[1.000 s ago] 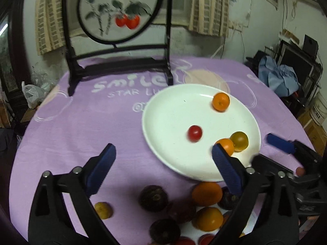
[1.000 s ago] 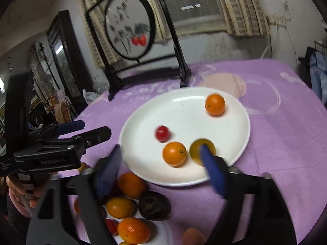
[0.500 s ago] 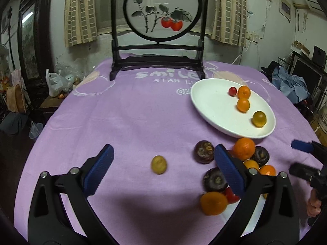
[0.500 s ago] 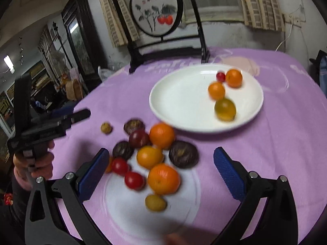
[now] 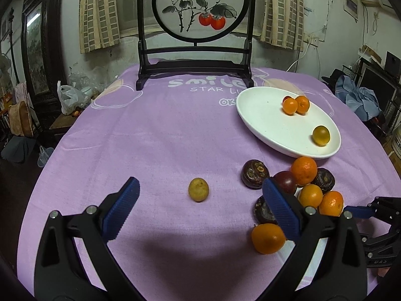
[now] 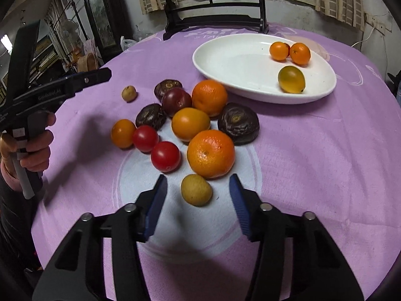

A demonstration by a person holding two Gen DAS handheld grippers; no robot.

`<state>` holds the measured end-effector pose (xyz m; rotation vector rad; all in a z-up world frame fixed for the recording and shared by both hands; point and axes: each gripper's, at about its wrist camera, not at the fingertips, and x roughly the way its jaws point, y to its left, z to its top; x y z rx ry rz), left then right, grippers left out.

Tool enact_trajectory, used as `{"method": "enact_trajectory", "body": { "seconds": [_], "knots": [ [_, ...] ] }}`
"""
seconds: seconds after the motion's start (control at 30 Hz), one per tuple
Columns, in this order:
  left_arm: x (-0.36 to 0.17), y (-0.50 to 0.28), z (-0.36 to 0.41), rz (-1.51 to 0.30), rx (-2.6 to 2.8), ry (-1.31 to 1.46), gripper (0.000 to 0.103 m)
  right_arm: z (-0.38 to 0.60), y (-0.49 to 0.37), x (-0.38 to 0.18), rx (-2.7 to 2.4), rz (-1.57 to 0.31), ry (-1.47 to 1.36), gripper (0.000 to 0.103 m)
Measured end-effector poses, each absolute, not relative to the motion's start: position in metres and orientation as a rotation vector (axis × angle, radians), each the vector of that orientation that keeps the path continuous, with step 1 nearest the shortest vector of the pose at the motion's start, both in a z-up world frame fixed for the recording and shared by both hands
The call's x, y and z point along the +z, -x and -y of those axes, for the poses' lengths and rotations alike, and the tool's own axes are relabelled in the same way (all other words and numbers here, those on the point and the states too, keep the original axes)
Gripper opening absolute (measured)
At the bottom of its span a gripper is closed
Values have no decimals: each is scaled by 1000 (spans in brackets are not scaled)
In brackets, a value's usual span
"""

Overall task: Organize fruits
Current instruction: 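Grasp a small yellow-green fruit with the right gripper while the left gripper grasps an orange tomato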

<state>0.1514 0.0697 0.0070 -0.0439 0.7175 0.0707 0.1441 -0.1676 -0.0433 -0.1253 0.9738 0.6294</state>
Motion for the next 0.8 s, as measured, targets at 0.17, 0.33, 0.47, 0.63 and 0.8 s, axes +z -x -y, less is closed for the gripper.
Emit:
{"method": "enact_trajectory", "body": {
  "seconds": [0.17, 0.33, 0.47, 0.63, 0.8],
  "knots": [
    [8, -151, -70, -718, 72, 46, 100, 163, -140, -48, 642, -987, 154, 36],
    [7, -147, -70, -725, 65, 49, 100, 167, -141, -48, 623, -982, 156, 26],
    [4, -138, -59, -762, -107, -2, 100, 182, -145, -37, 636, -954, 64, 26],
    [-9, -119, -31, -772, -249, -141, 90, 191, -148, -32, 611, -940, 23, 26],
    [-30, -125, -18, -849, -283, -181, 67, 190, -147, -33, 606, -949, 27, 26]
  ]
}}
